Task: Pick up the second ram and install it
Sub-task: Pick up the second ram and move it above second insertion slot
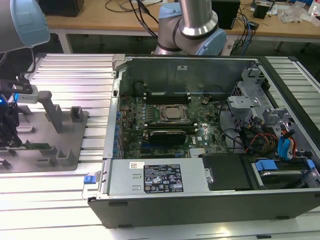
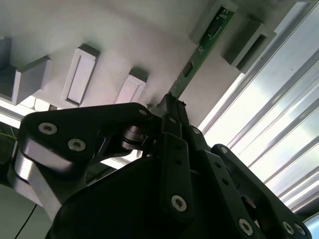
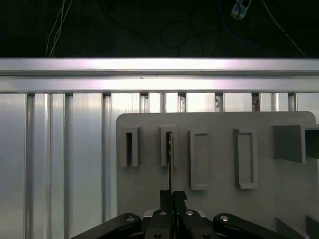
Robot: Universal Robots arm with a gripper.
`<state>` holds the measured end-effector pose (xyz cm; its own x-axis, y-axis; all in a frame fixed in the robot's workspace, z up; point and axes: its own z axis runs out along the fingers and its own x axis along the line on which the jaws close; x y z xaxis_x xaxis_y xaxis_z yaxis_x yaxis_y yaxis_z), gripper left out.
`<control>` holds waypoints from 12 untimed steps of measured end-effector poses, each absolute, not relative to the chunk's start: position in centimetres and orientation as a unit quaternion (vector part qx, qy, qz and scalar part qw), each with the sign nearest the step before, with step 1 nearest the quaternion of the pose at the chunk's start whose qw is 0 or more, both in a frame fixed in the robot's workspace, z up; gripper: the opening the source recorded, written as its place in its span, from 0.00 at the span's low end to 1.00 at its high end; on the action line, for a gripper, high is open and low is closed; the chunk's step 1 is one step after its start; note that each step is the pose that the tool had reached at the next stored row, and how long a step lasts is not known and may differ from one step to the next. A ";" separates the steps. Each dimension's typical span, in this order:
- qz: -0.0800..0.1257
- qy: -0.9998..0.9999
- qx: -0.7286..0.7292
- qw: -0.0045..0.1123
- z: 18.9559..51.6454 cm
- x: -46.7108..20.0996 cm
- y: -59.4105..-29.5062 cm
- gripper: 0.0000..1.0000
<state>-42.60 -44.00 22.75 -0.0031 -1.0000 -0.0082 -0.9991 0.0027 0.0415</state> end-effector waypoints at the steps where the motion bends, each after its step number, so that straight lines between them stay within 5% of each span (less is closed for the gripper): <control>1: -0.018 -0.708 0.706 0.012 22.9 -42.6 -44.0 0.09; 12: -0.018 -0.708 0.706 0.012 24.6 -42.6 -44.0 0.09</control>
<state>-42.59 -43.99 24.56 -0.0030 -1.0000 -0.0083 -0.9991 0.0027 0.0414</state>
